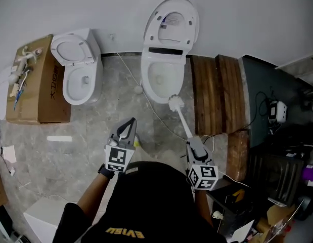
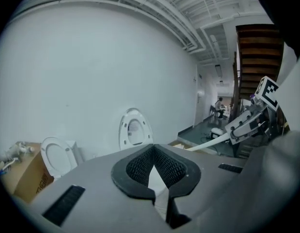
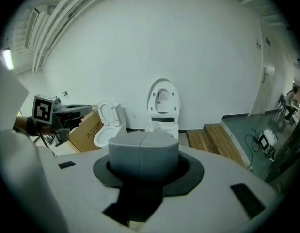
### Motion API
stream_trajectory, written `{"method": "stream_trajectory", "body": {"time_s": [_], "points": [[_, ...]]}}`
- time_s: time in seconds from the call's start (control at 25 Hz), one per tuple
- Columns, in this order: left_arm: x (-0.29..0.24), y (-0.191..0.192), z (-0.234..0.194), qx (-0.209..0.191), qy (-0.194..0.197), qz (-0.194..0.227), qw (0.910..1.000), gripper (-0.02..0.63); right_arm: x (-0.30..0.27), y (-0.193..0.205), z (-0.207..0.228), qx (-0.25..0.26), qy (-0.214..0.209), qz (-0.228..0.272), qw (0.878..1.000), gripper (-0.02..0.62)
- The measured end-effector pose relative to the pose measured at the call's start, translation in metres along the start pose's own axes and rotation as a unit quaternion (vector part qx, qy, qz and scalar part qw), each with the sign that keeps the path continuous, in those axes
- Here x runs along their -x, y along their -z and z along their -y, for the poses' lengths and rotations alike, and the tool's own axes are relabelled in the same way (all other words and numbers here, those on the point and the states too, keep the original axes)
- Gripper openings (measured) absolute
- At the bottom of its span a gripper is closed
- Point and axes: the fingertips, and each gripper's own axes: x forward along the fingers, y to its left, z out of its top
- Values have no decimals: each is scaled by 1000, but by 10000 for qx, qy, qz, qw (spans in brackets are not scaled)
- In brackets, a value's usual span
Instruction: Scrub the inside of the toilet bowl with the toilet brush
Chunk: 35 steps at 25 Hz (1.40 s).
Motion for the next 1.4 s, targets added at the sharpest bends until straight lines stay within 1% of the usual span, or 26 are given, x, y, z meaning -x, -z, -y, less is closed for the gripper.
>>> {"method": "stream_trajectory", "body": {"time_s": [0.08,0.16,0.24,0.32,0.44,0.52,0.56,0.64,0.68,0.72,0.76,0.84,0.92,1.0,1.12,1.28,1.36,1.4], "points": [[-17,1,-25,-83,84,-57,9999,18,-16,-10,-10,84,41,-57,9999,160],[-32,1,-48,-41,92,-84,9999,18,-30,-18,-12,220,86,-176,9996,160],[-50,-2,-65,17,73,-87,9999,18,-45,-26,-6,312,140,-299,9990,160],[-71,-5,-73,64,60,-102,9999,18,-61,-34,9,311,202,-387,9986,160],[-105,-7,-73,183,28,-194,9996,18,-89,-47,37,366,214,-501,9978,160],[-133,-10,-69,151,40,-256,9996,18,-118,-58,59,679,116,-601,9958,160],[-150,-12,-65,33,87,-297,9995,18,-135,-65,71,964,7,-665,9931,160],[-188,-15,-59,-325,171,-426,9984,18,-173,-80,95,1649,-319,-777,9827,160],[-207,-18,-59,-446,150,-490,9977,18,-192,-88,107,1935,-500,-829,9763,160],[-225,-24,-61,-475,77,-523,9975,18,-210,-95,119,2121,-674,-887,9709,160],[-242,-32,-65,-423,-39,-535,9977,18,-228,-102,132,2197,-835,-952,9673,160],[-274,-44,-74,-230,-331,-581,9975,18,-260,-112,153,2126,-1135,-1103,9642,160],[-301,-50,-78,-63,-596,-632,9962,18,-290,-114,168,2031,-1450,-1255,9602,160],[-328,-48,-77,48,-763,-593,9953,18,-320,-110,181,2078,-1698,-1398,9531,160],[-368,-29,-73,142,-820,-457,9955,18,-362,-94,197,2324,-1925,-1640,9392,160],[-415,20,-76,175,-731,-322,9967,18,-431,-56,199,2705,-2199,-1885,9181,158],[-431,54,-75,424,-621,-372,9965,18,-458,-36,203,2966,-2179,-1999,9081,158],[-439,76,-75,581,-550,-476,9957,18,-472,-27,206,3048,-2115,-2039,9060,158]]}}
